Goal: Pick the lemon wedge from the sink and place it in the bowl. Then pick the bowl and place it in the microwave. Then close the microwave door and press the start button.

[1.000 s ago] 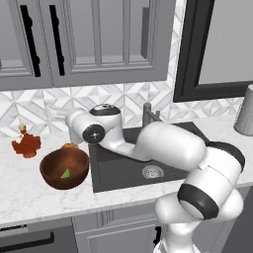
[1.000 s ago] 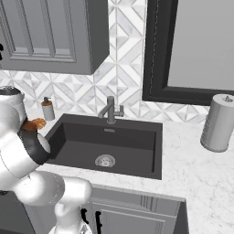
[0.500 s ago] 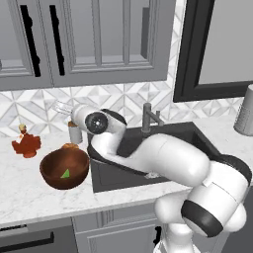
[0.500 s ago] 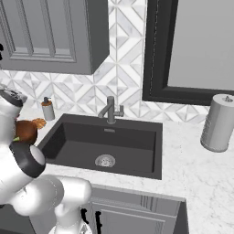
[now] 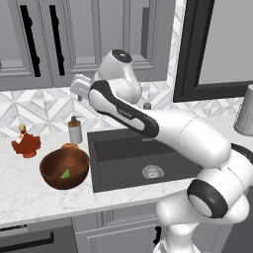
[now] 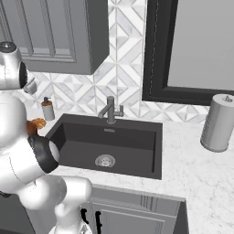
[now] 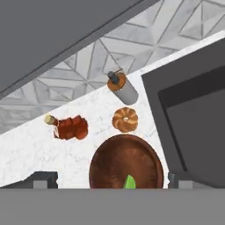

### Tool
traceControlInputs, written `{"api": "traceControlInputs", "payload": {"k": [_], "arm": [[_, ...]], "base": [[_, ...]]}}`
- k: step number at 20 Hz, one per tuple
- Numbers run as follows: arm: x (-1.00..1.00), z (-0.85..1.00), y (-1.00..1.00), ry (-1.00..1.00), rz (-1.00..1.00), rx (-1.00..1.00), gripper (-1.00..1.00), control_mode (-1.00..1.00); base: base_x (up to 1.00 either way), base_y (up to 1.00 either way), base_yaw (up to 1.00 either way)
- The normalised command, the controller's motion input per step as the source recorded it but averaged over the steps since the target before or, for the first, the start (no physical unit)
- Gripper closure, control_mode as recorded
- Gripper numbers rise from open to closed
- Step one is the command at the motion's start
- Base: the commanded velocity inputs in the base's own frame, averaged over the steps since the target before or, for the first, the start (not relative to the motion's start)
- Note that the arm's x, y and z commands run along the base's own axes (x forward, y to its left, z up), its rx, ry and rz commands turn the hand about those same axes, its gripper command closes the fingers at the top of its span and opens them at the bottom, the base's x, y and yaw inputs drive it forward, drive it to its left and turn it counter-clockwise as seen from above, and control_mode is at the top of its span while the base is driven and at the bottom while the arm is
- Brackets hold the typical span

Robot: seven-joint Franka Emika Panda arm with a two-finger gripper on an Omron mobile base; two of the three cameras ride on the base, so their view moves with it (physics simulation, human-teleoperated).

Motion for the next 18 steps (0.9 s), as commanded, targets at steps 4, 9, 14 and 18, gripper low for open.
{"api": "traceControlInputs", "payload": {"k": [4, 9, 14, 18], "arm": [[0.00, -0.58, 0.00, 0.52, 0.03, -0.17, -1.00, -1.00], [-0.11, -0.62, 0.00, 0.37, 0.09, -0.11, -1.00, -1.00], [-0.21, -0.89, 0.00, 0.05, 0.11, -0.01, -1.00, -1.00], [0.00, -0.72, -0.08, 0.00, 0.12, 0.00, -1.00, -1.00]], "base": [[0.00, 0.00, 0.00], [0.00, 0.00, 0.00], [0.00, 0.00, 0.00], [0.00, 0.00, 0.00]]}}
